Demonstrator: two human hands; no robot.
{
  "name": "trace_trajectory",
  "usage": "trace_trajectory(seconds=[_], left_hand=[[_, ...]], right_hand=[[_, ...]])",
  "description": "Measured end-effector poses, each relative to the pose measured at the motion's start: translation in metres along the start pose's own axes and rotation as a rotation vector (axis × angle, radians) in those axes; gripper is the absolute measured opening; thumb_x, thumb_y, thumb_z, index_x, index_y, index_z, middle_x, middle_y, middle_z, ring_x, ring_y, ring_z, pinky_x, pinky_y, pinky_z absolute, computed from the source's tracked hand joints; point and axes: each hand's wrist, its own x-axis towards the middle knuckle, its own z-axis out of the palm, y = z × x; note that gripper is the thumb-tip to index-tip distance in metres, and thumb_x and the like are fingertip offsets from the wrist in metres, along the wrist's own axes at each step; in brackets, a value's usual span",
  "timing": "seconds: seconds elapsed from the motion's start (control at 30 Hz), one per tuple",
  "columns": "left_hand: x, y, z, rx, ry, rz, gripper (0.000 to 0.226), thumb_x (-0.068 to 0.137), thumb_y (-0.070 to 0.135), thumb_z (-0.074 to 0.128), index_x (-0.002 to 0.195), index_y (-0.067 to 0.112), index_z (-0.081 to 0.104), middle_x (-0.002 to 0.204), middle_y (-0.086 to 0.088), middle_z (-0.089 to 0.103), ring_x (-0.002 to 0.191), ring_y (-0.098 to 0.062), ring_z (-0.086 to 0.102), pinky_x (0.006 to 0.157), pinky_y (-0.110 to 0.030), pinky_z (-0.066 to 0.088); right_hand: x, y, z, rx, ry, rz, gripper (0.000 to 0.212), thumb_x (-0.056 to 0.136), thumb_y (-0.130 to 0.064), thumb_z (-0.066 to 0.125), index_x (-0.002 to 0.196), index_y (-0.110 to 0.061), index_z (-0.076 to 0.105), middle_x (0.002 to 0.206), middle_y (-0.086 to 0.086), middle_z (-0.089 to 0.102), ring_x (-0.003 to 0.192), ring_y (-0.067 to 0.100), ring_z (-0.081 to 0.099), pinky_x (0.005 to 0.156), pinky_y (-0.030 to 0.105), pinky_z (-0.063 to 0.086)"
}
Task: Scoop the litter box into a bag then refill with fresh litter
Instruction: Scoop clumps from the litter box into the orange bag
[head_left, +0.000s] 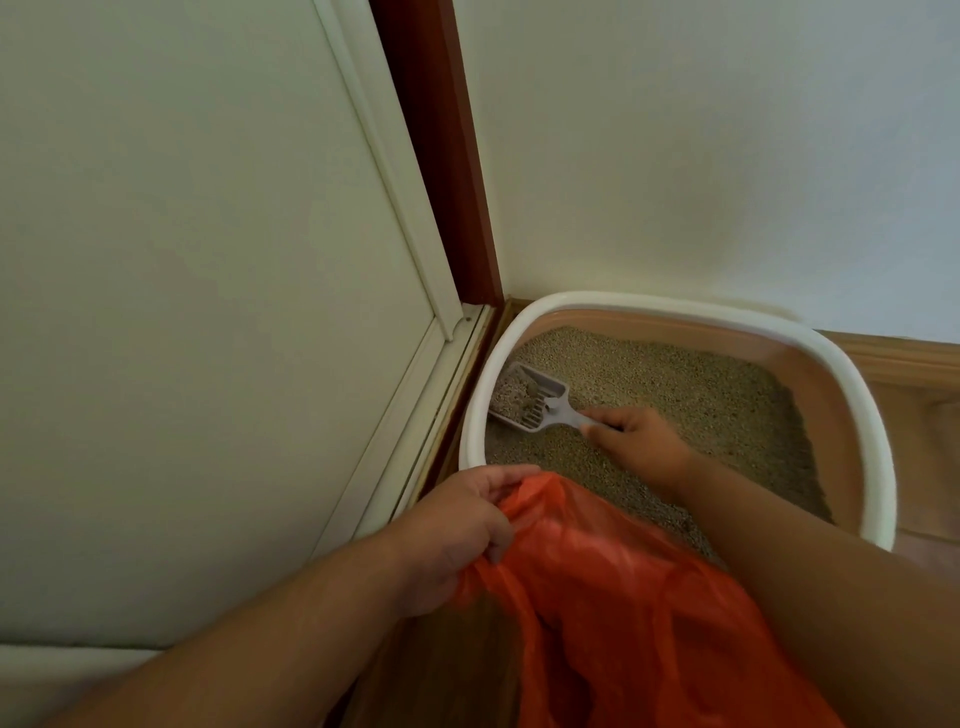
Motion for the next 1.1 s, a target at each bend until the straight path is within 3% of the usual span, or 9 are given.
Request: trace_trajectory(seconds=[0.1, 0.27, 0.37, 0.47, 0.57, 0.63, 0.73, 0.97, 1.1], left_hand=[[0.000, 0.000, 0.005, 0.018, -0.017, 0.000, 0.089, 0.065, -0.030, 0.039, 0.132, 0.022, 0.067, 0.119, -0.014, 0.074, 0.093, -0.033, 0.071, 0.057, -0.031, 0.048], [0.002, -0.001, 0.011, 0.022, -0.039, 0.001, 0.089, 0.064, -0.028, 0.041, 0.130, 0.024, 0.069, 0.119, -0.015, 0.075, 0.095, -0.041, 0.069, 0.061, -0.035, 0.049], [0.003, -0.001, 0.014, 0.017, -0.040, -0.005, 0.088, 0.062, -0.027, 0.042, 0.128, 0.024, 0.071, 0.119, -0.016, 0.074, 0.093, -0.040, 0.065, 0.059, -0.034, 0.047], [0.003, 0.000, 0.018, 0.036, -0.025, -0.010, 0.087, 0.065, -0.029, 0.041, 0.126, 0.023, 0.072, 0.118, -0.016, 0.075, 0.077, -0.031, 0.067, 0.051, -0.030, 0.046], [0.004, 0.003, 0.023, 0.035, -0.020, -0.016, 0.086, 0.065, -0.029, 0.040, 0.128, 0.022, 0.070, 0.120, -0.018, 0.073, 0.075, -0.029, 0.068, 0.049, -0.029, 0.048], [0.006, 0.004, 0.027, 0.045, -0.018, -0.016, 0.087, 0.064, -0.027, 0.041, 0.129, 0.023, 0.070, 0.120, -0.020, 0.072, 0.078, -0.033, 0.065, 0.051, -0.031, 0.048], [0.007, 0.006, 0.034, 0.054, -0.019, -0.020, 0.085, 0.068, -0.027, 0.041, 0.129, 0.025, 0.070, 0.118, -0.019, 0.073, 0.068, -0.028, 0.063, 0.051, -0.031, 0.047], [0.005, 0.008, 0.044, 0.007, -0.028, -0.009, 0.085, 0.068, -0.030, 0.037, 0.129, 0.020, 0.069, 0.116, -0.021, 0.074, 0.067, -0.028, 0.063, 0.048, -0.029, 0.047], [0.004, 0.009, 0.049, 0.038, -0.031, 0.004, 0.085, 0.070, -0.031, 0.033, 0.128, 0.019, 0.068, 0.115, -0.020, 0.074, 0.067, -0.028, 0.064, 0.049, -0.028, 0.047]], right_hand=[[-0.009, -0.003, -0.006, 0.003, -0.003, 0.006, 0.022, 0.101, -0.021, 0.061, 0.120, -0.025, 0.072, 0.067, 0.002, 0.055, 0.052, 0.011, 0.043, 0.047, 0.026, 0.037], [-0.026, -0.010, -0.046, 0.023, 0.055, 0.015, 0.020, 0.100, -0.019, 0.061, 0.116, -0.023, 0.073, 0.066, -0.001, 0.058, 0.056, 0.013, 0.045, 0.054, 0.030, 0.041], [-0.039, -0.016, -0.078, 0.050, 0.078, 0.031, 0.020, 0.100, -0.013, 0.062, 0.114, -0.017, 0.075, 0.064, 0.001, 0.057, 0.055, 0.014, 0.043, 0.054, 0.029, 0.039], [-0.056, -0.021, -0.111, 0.095, 0.093, 0.051, 0.020, 0.097, -0.011, 0.064, 0.114, -0.012, 0.075, 0.066, 0.000, 0.064, 0.053, 0.011, 0.044, 0.051, 0.023, 0.040], [-0.075, -0.022, -0.133, 0.025, 0.038, 0.095, 0.022, 0.088, -0.019, 0.075, 0.109, -0.019, 0.079, 0.072, 0.006, 0.065, 0.056, 0.013, 0.048, 0.054, 0.025, 0.043], [-0.087, -0.022, -0.144, -0.089, 0.005, 0.113, 0.026, 0.081, -0.025, 0.082, 0.107, -0.024, 0.080, 0.081, 0.011, 0.069, 0.066, 0.020, 0.054, 0.062, 0.030, 0.047], [-0.104, -0.026, -0.161, -0.194, 0.003, 0.130, 0.027, 0.082, -0.023, 0.082, 0.109, -0.026, 0.080, 0.101, 0.007, 0.076, 0.089, 0.027, 0.067, 0.084, 0.039, 0.055], [-0.133, -0.014, -0.182, -0.004, 0.051, 0.106, 0.027, 0.082, -0.009, 0.081, 0.106, -0.021, 0.082, 0.075, 0.000, 0.064, 0.068, 0.016, 0.044, 0.063, 0.030, 0.040], [-0.138, -0.010, -0.183, 0.012, 0.098, 0.084, 0.027, 0.080, -0.010, 0.082, 0.105, -0.020, 0.082, 0.074, 0.005, 0.057, 0.062, 0.015, 0.037, 0.057, 0.028, 0.034]])
